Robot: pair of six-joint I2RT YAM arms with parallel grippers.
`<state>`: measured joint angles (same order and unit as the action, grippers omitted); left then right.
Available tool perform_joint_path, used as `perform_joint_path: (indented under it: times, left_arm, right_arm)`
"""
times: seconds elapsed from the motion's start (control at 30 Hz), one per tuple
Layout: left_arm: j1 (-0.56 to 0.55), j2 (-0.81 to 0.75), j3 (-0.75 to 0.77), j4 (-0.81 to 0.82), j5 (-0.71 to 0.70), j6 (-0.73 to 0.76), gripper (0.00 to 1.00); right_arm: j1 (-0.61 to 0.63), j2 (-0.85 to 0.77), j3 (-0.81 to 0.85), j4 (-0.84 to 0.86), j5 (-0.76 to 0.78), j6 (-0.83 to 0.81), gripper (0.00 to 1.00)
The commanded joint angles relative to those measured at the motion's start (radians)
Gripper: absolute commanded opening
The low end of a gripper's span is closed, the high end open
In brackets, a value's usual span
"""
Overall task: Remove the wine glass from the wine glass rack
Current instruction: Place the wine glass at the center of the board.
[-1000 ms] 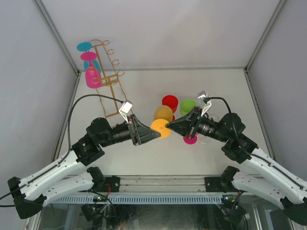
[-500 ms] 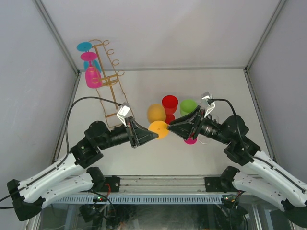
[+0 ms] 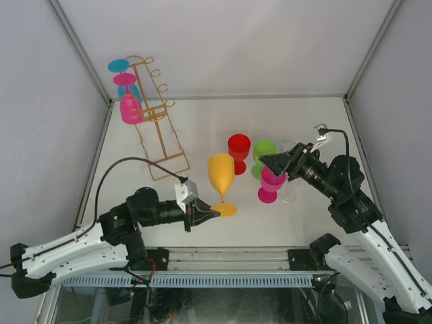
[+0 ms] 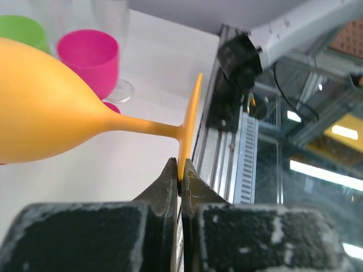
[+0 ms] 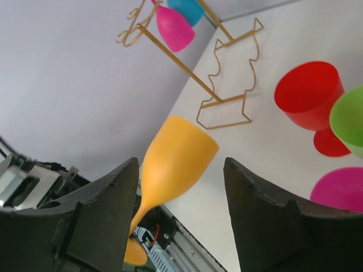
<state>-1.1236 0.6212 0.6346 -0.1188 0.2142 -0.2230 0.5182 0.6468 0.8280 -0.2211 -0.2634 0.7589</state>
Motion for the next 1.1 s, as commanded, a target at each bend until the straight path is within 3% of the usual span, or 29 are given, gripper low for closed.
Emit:
perform_joint_path:
  times: [0.0,0.37,0.63,1.07]
  left_arm:
    - [-0.065,0.005,-0.02,-0.041,0.15,0.273,0.0]
    - [-0.096,-0.045,-0.042,-0.095,0.378,0.43,0.0]
    - [-0.096,-0.074,-0.039,-0.093,0.355,0.425,0.0]
    - [-0.096,-0.026,0.023,-0.21,0.256,0.485,0.0]
  right_arm:
    - [-0.05,-0.019,0.031,-0.046,-0.07,0.048,0.62]
    - [-0.106,0.065,0.043,-0.073,-0.32,0.099,0.65]
    - [-0.072,0.182,0.043,0.074,-0.636,0.187,0.58]
    - [0.034,0.253,0.08,0.073,-0.756,0.121,0.51]
